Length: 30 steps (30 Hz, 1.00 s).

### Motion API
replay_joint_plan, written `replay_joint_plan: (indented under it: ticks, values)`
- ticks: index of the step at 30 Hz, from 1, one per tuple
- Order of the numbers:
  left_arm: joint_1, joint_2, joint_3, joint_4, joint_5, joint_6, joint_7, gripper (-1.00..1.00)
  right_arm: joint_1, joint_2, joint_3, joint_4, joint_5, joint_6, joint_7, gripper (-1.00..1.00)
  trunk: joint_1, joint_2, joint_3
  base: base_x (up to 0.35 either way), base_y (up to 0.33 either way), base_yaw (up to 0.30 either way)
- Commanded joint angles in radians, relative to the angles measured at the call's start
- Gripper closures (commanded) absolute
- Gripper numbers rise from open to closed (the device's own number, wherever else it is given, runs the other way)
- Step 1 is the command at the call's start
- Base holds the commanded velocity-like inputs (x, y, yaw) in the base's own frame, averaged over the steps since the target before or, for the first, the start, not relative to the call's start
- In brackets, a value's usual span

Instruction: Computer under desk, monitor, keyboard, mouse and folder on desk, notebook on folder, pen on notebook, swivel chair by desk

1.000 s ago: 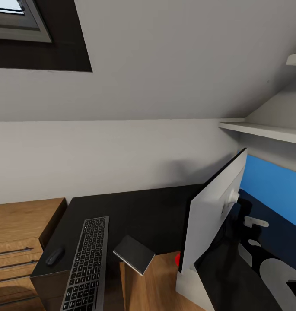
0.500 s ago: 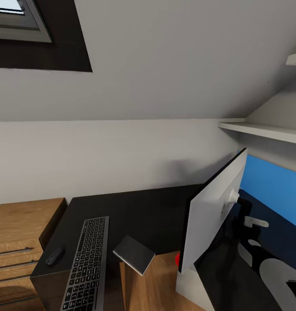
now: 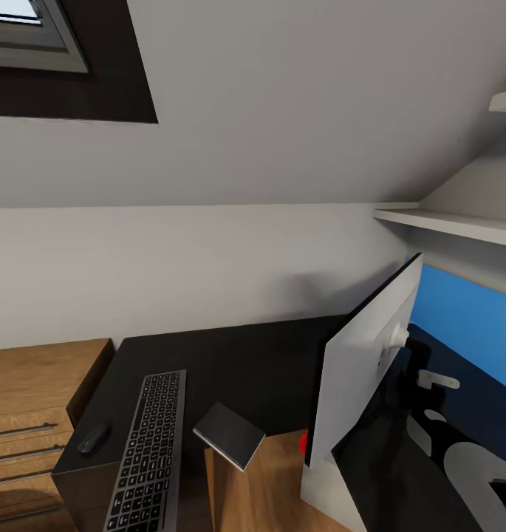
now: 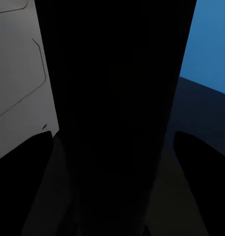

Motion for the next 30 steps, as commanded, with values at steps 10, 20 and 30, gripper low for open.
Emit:
replay_joint_plan:
  ticks: [10, 20, 30]
  values:
    - [-0.001, 0.003, 0.0, 0.006, 0.005, -0.003, 0.0, -1.0, -0.001, 0.0, -0.001, 0.0, -0.002, -0.003, 0.003, 1.0, 0.0, -0.001, -0.001, -0.005, 0.0, 0.0]
    - [-0.001, 0.003, 0.0, 0.007, 0.005, -0.002, 0.0, -1.0, -0.001, 0.0, -0.002, 0.0, -0.002, -0.003, 0.003, 1.0, 0.0, -0.001, -0.001, -0.267, 0.0, 0.0]
    - [-0.001, 0.004, 0.0, 0.008, 0.005, -0.002, 0.0, -1.0, -0.001, 0.0, -0.001, 0.0, -0.001, -0.004, 0.003, 1.0, 0.0, -0.001, -0.001, -0.33, 0.0, 0.0]
